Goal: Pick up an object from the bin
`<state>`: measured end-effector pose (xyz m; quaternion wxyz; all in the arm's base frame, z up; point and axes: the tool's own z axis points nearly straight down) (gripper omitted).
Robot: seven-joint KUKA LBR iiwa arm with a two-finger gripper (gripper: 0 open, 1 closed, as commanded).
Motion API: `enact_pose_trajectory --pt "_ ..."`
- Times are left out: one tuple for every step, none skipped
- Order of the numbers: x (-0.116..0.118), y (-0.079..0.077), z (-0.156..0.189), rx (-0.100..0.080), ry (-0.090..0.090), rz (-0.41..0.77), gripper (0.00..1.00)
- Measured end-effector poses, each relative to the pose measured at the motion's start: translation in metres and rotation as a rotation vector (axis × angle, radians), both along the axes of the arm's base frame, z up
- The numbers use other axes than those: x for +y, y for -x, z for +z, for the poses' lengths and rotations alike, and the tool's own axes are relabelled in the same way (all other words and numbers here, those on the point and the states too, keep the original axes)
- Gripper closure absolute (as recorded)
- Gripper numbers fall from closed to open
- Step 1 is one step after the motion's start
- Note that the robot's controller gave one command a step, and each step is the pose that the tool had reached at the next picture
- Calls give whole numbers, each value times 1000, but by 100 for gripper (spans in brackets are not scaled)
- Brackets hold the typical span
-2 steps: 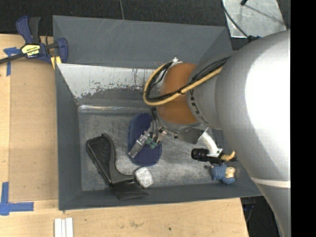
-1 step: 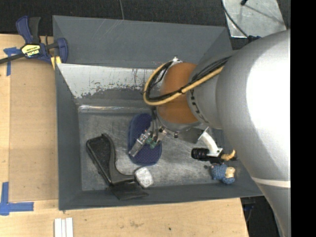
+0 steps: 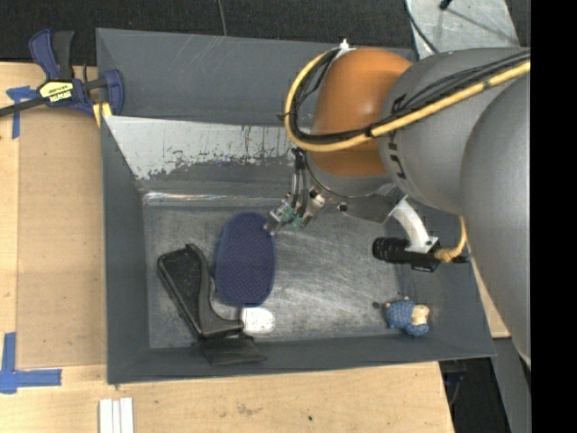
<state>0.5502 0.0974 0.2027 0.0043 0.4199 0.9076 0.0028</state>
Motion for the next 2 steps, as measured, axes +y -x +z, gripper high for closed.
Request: enact_pose_trajectory --pt "22 1 -63 13 1 -177 100" --pt "21 0 -62 12 2 -176 0"
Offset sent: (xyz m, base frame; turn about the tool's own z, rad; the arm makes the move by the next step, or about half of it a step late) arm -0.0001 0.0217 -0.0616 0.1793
